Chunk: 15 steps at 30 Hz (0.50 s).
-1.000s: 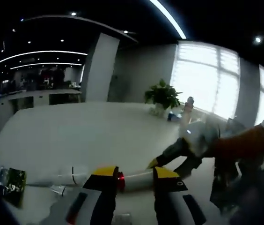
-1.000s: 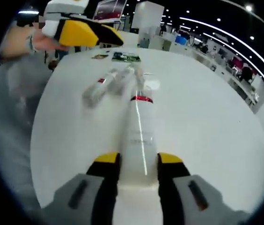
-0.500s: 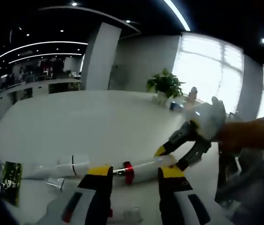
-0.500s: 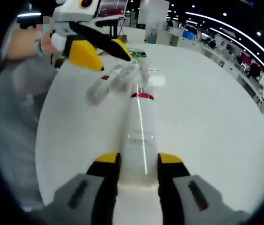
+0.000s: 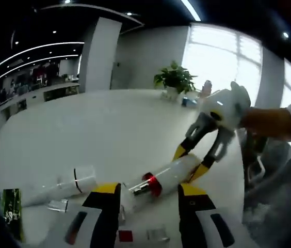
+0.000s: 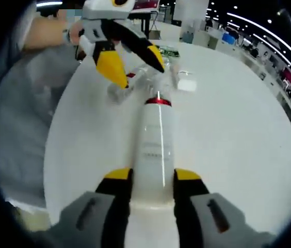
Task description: Arrange the skincare products in the storage area until every visible bottle or jar stands upright without overlapping.
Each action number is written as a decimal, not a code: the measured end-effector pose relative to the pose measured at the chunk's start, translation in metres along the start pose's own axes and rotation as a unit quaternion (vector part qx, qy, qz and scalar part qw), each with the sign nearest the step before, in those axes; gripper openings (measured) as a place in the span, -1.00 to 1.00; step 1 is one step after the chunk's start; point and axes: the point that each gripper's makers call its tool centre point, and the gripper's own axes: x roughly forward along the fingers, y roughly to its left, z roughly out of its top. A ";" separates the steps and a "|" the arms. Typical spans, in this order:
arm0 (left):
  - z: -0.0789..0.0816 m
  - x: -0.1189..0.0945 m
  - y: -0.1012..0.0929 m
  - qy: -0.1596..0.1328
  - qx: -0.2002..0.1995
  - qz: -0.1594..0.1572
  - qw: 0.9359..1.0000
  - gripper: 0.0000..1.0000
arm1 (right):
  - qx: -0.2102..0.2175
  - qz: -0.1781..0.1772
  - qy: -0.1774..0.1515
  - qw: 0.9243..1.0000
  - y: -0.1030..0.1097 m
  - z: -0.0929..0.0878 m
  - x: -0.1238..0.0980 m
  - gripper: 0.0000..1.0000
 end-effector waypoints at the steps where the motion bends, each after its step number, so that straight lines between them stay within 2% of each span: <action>1: -0.003 0.002 0.000 0.010 0.009 -0.003 1.000 -0.06 | -0.011 0.008 0.005 1.000 0.001 -0.001 -0.001 -0.37; 5: -0.006 0.010 0.000 0.026 0.023 -0.014 0.999 -0.06 | -0.033 0.024 0.020 0.999 0.000 -0.004 -0.003 -0.38; 7: -0.011 0.014 -0.001 0.046 0.029 -0.028 0.998 -0.06 | -0.039 0.023 0.027 0.999 -0.001 -0.005 -0.004 -0.37; 10: -0.019 0.018 0.002 0.073 0.056 -0.039 0.995 -0.09 | -0.037 0.013 0.035 0.999 -0.007 -0.005 -0.006 -0.37; 13: -0.022 0.023 0.006 0.091 0.061 -0.047 0.993 -0.19 | -0.031 0.012 0.029 0.999 -0.011 -0.002 -0.009 -0.35; 15: -0.023 0.025 0.005 0.101 0.078 -0.055 0.990 -0.20 | -0.030 0.013 0.032 0.999 -0.011 -0.004 -0.008 -0.35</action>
